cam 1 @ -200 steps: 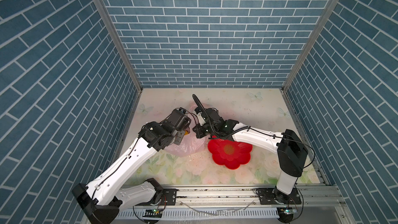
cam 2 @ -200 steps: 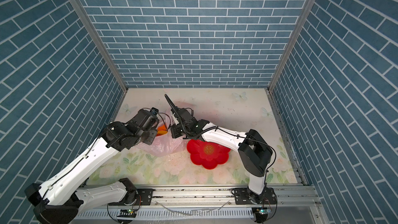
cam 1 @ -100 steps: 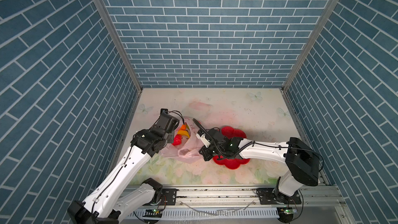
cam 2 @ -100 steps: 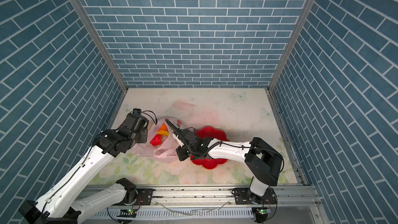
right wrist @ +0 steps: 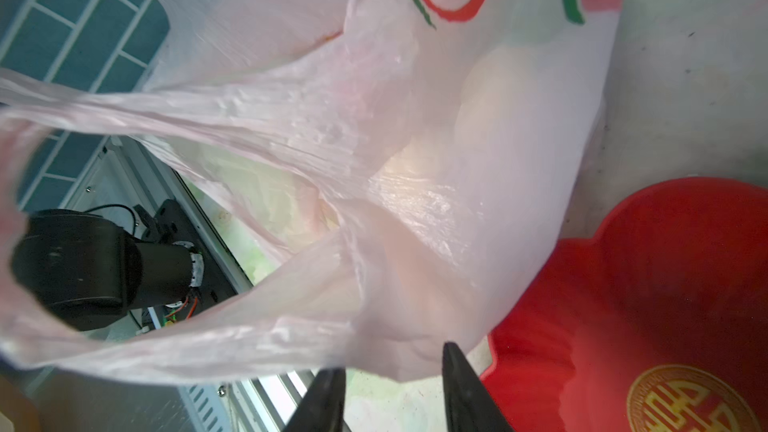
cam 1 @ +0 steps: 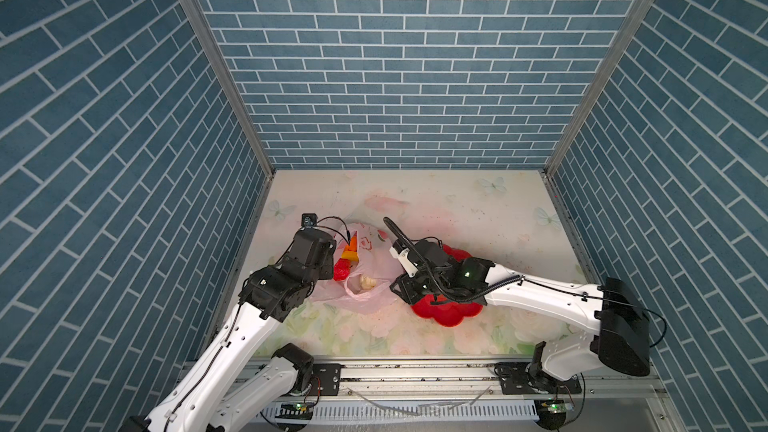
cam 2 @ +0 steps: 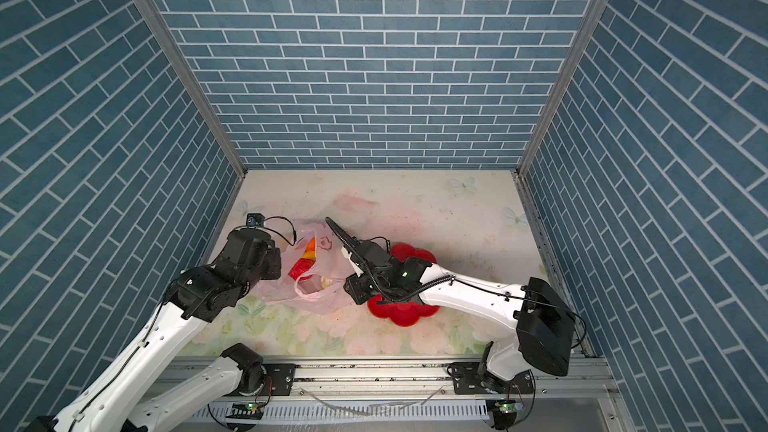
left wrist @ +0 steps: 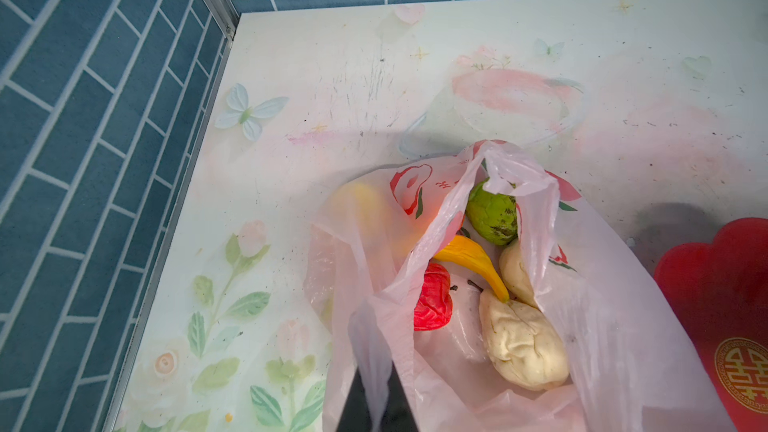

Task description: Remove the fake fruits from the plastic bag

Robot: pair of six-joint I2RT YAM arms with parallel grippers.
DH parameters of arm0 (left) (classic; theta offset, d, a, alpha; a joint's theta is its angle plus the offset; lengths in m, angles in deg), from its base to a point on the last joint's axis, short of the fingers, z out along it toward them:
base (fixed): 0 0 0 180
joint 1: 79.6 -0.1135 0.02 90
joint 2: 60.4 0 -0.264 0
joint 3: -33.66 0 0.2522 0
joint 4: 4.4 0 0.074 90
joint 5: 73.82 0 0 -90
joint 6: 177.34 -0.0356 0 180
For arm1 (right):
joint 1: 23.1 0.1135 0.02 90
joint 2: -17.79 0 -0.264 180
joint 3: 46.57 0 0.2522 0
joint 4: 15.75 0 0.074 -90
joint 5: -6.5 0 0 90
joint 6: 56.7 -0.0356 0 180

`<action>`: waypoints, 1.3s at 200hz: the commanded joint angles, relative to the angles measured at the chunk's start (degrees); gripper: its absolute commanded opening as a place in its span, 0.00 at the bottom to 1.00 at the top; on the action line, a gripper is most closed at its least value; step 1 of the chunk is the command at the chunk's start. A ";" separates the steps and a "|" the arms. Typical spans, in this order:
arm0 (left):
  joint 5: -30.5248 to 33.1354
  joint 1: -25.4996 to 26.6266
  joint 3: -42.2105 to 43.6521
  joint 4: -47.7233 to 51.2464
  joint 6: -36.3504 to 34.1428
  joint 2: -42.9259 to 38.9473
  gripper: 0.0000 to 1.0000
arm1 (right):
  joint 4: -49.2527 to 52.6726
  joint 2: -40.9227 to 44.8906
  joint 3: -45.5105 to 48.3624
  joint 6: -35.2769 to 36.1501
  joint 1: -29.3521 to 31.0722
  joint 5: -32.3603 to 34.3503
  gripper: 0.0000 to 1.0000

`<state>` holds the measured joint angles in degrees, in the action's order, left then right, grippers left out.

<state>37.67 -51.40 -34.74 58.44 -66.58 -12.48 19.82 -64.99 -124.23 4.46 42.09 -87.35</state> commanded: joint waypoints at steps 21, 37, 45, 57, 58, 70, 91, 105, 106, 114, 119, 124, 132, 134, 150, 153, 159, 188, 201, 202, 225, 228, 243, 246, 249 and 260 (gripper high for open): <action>-1.17 -0.97 1.70 -1.20 -0.58 -1.86 0.08 | 15.72 2.10 -15.62 5.58 0.11 7.31 0.39; -1.37 -0.98 1.98 -1.22 -0.09 -2.29 0.08 | 16.23 -0.44 -21.44 6.23 0.02 9.12 0.34; -1.41 -1.01 2.14 -1.31 0.12 -2.55 0.08 | 15.49 -2.77 -24.36 6.47 0.12 8.75 0.31; -1.04 -1.16 2.34 -1.50 0.65 -2.91 0.08 | 14.78 -7.78 -30.35 6.77 0.00 7.17 0.28; -0.99 -1.19 2.34 -1.52 0.67 -2.91 0.08 | 14.82 -8.24 -30.86 6.82 0.01 7.05 0.28; -0.71 -1.40 2.50 -1.53 1.63 -3.14 0.07 | 14.55 -14.22 -37.09 6.87 0.01 3.93 0.25; 0.65 -1.54 3.39 -1.62 3.81 -3.96 0.07 | 13.01 -23.69 -45.62 5.55 -0.05 -2.11 0.20; 2.15 -1.76 4.15 -1.36 5.15 -4.64 0.07 | 12.77 -29.13 -49.99 4.48 -0.07 -5.79 0.18; 2.23 -1.80 4.25 -1.36 5.21 -4.75 0.07 | 12.80 -29.47 -50.26 4.40 -0.11 -5.93 0.18; 2.94 -1.98 4.79 -1.44 5.83 -5.19 0.07 | 13.08 -32.11 -52.35 3.77 -0.17 -7.11 0.17; 3.30 -2.13 5.09 -1.51 6.09 -5.54 0.07 | 13.33 -33.43 -53.43 3.36 -0.17 -8.05 0.16; 3.52 -2.25 5.33 -1.59 6.37 -5.76 0.07 | 13.50 -34.91 -54.24 3.00 -0.28 -8.93 0.16; 3.91 -2.50 5.66 -1.65 6.66 -6.30 0.06 | 13.50 -36.46 -54.82 2.39 -0.34 -9.77 0.15; 4.04 -2.53 5.81 -1.67 6.73 -6.40 0.06 | 13.41 -36.76 -54.84 2.25 -0.35 -10.01 0.15; 4.99 -2.78 6.50 -2.10 7.30 -7.12 0.06 | 12.85 -38.59 -53.96 1.13 -0.49 -10.88 0.14; 5.02 -2.87 6.63 -2.14 7.29 -7.18 0.06 | 12.63 -38.81 -53.84 0.94 -0.57 -10.95 0.14; 5.07 -2.81 6.76 -2.23 7.39 -7.36 0.07 | 12.28 -39.18 -53.07 0.49 -0.75 -11.12 0.14; 4.56 -2.98 6.87 -2.80 7.05 -7.14 0.06 | 11.88 -40.61 -50.66 -0.46 -1.30 -11.81 0.15; 4.04 -3.04 6.82 -2.85 7.02 -7.42 0.06 | 13.49 -41.37 -50.57 0.11 -1.42 -11.05 0.17; 3.97 -3.06 6.82 -2.85 7.02 -7.46 0.06 | 13.60 -41.43 -50.60 0.15 -1.44 -10.94 0.17; 2.79 -3.00 7.12 -2.16 7.27 -8.66 0.07 | 14.50 -42.50 -50.39 1.57 -1.90 -9.39 0.29; 2.68 -3.05 7.21 -2.01 7.35 -8.83 0.07 | 14.50 -42.47 -50.43 1.59 -1.97 -9.53 0.30; 2.27 -2.97 7.38 -0.99 7.76 -9.77 0.06 | 14.49 -45.20 -51.55 1.59 -2.31 -9.93 0.34; 2.38 -3.00 7.43 -0.82 7.80 -9.92 0.06 | 14.43 -45.56 -51.85 1.59 -2.34 -9.94 0.35; 2.47 -2.96 7.43 -0.63 7.88 -10.05 0.07 | 14.41 -45.81 -52.09 1.59 -2.30 -9.94 0.36; 3.19 -3.06 7.48 0.09 7.84 -10.60 0.06 | 14.41 -46.88 -52.94 1.59 -2.55 -9.94 0.40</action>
<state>40.34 -53.93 -27.96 56.36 -59.46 -21.74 32.73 -108.20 -175.46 5.66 40.01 -97.34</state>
